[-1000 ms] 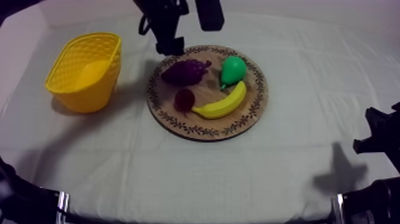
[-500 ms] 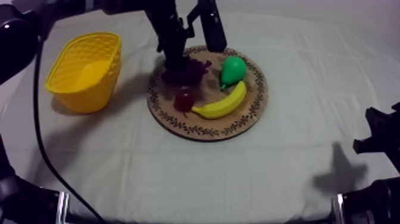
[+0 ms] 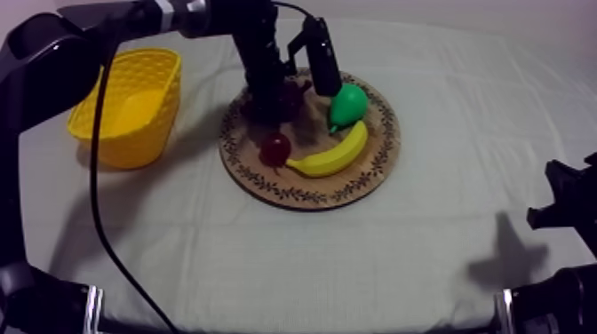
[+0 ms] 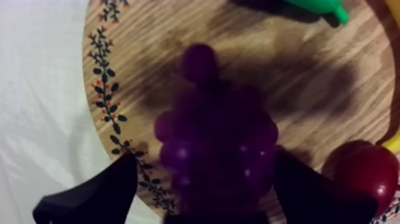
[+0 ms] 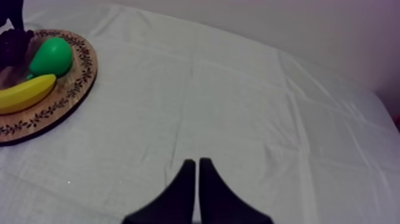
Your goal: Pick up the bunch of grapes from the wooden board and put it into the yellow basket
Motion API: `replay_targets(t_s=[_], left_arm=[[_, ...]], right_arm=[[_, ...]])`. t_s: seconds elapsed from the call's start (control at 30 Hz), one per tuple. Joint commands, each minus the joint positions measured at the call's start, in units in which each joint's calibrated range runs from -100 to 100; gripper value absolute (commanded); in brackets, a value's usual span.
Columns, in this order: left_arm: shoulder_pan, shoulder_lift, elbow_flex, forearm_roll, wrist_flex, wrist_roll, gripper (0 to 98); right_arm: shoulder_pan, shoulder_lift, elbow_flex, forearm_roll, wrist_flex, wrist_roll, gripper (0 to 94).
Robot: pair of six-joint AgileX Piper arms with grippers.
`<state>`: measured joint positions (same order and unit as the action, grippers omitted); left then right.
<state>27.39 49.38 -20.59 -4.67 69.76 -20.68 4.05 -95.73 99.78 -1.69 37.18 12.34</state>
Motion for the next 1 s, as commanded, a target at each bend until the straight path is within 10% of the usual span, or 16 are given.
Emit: replay_targets(t_s=[0.0,0.97], left_arm=[[0.0,0.1,-0.1,0.0,0.0,0.0,83.9],[-0.3,-0.3,1.0,0.53,-1.2,1.4,50.0]], right_arm=[[0.0,0.0,0.0,0.0,0.0,-0.1,0.5],[0.0,0.0,0.0,0.0,0.0,-0.1,0.5]])
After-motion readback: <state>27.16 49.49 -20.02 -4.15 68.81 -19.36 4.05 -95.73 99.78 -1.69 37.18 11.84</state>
